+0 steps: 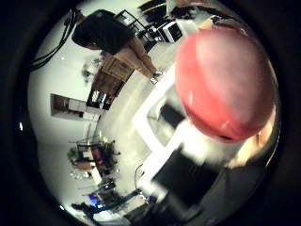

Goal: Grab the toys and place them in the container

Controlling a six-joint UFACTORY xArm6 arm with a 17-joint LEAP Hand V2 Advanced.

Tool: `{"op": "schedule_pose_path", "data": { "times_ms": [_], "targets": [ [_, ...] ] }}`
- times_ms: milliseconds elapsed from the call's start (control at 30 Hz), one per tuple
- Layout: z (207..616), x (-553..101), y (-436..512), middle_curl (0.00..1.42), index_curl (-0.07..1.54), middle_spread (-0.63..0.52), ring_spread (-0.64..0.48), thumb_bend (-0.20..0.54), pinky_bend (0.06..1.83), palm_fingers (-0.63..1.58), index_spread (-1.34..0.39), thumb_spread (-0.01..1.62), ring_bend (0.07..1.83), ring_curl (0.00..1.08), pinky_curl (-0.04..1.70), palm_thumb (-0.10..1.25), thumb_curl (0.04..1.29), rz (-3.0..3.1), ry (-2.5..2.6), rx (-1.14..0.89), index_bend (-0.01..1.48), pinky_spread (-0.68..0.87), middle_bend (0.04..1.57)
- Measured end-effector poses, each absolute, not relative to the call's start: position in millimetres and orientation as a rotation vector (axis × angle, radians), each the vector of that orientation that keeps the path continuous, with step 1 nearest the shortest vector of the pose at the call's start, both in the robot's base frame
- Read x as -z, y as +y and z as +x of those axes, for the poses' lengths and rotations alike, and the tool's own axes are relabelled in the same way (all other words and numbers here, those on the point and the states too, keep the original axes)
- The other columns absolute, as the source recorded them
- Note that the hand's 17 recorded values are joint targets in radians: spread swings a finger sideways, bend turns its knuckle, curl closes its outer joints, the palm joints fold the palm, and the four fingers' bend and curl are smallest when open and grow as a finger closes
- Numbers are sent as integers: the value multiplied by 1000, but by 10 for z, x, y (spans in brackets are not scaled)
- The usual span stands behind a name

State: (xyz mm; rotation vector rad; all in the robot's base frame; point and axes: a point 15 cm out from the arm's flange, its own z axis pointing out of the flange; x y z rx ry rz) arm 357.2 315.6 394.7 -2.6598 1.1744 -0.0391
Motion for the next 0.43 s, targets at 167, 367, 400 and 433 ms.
{"op": "schedule_pose_path", "data": {
  "times_ms": [167,367,400,433],
  "targets": [
    [3569,-3959,3158,448,555,-194,-47,-68,941,40,-523,850,646,282,387,72,248,-2677,1127,43,199,174,391],
    [3570,-3981,3159,407,479,-139,36,-42,868,50,-500,810,551,243,319,0,267,-2685,1091,44,176,384,343],
    [3571,-3975,3155,403,469,-135,44,-40,856,57,-500,807,542,242,311,-3,271,-2687,1090,43,176,404,337],
    [3575,-3974,3150,398,457,-131,46,-39,849,64,-496,805,533,240,304,-5,274,-2687,1089,43,173,421,330]
  ]
}}
